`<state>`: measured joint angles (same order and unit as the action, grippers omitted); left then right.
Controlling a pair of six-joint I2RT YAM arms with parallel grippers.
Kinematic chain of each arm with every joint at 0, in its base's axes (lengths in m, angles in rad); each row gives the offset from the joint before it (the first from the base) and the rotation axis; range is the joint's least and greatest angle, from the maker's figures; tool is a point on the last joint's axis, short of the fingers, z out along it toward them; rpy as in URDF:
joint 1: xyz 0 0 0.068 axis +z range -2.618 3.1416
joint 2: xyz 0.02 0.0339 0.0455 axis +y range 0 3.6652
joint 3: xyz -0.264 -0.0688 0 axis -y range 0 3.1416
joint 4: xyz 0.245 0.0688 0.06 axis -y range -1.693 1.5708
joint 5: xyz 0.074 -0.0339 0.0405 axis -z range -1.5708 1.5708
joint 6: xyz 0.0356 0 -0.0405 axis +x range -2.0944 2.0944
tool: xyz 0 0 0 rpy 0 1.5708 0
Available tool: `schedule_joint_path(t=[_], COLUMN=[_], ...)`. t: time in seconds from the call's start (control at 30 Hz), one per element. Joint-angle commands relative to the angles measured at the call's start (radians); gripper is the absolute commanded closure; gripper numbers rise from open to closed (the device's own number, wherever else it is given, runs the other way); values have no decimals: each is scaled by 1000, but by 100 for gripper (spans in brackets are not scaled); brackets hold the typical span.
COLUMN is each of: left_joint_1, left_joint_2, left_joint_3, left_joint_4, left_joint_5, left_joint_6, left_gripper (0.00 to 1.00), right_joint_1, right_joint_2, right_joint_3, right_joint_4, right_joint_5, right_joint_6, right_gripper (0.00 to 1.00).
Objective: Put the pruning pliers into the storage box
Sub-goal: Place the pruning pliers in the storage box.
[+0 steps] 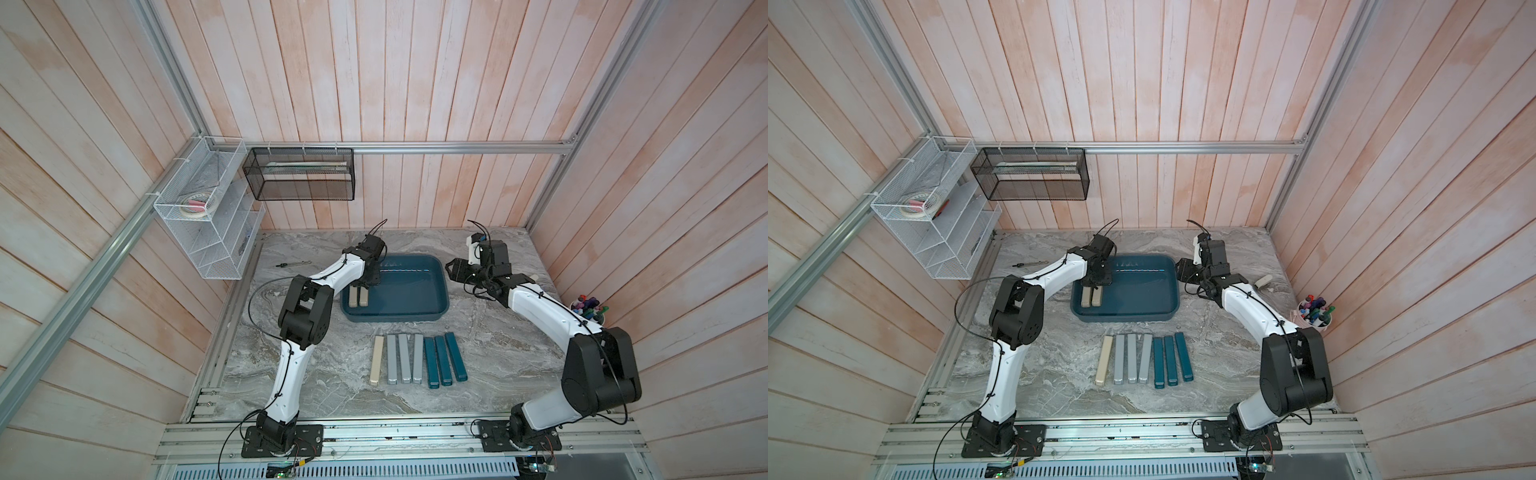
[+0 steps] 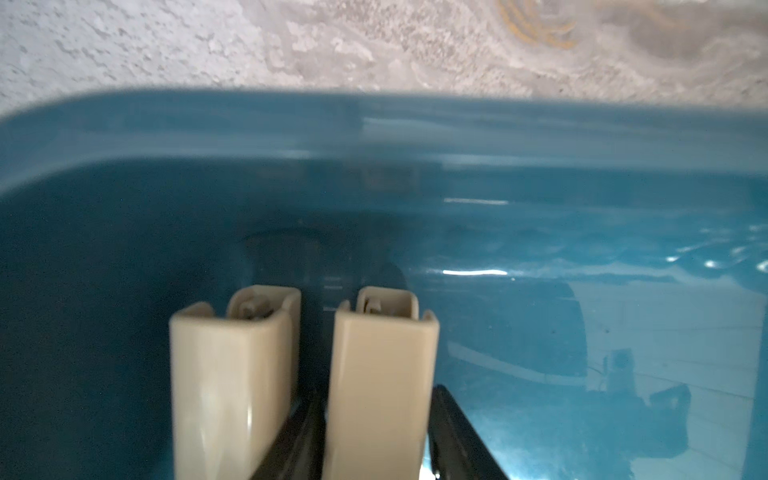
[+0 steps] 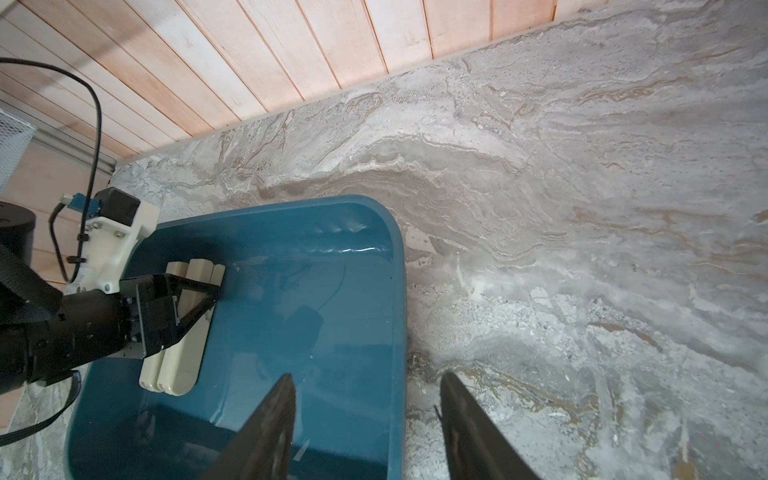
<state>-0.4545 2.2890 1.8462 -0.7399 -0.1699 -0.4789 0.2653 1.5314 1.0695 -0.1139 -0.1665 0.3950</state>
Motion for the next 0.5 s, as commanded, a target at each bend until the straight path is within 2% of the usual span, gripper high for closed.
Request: schedule_joint_path(t=[0.0,0.3,0.47], left_joint_1=[-6,-34,-50], left_joint_2=[-38,-162,-304], left_joint_3=[13,51,-25], left_joint_4=[12,-35,-28], left_joint_5=[-22,-60,-93], left_joint_6=[-25,-35,-32], left_gripper=[54,50,43], right_joint_1=[5,5,4], right_joint_2=[5,-26,-49], right_joint_3=[23,26,31], right_joint_4=[-24,-30,-32], right_joint_5=[-20,-31,-16], right_joint_6=[-8,1,3], right_gripper=[43,43,44])
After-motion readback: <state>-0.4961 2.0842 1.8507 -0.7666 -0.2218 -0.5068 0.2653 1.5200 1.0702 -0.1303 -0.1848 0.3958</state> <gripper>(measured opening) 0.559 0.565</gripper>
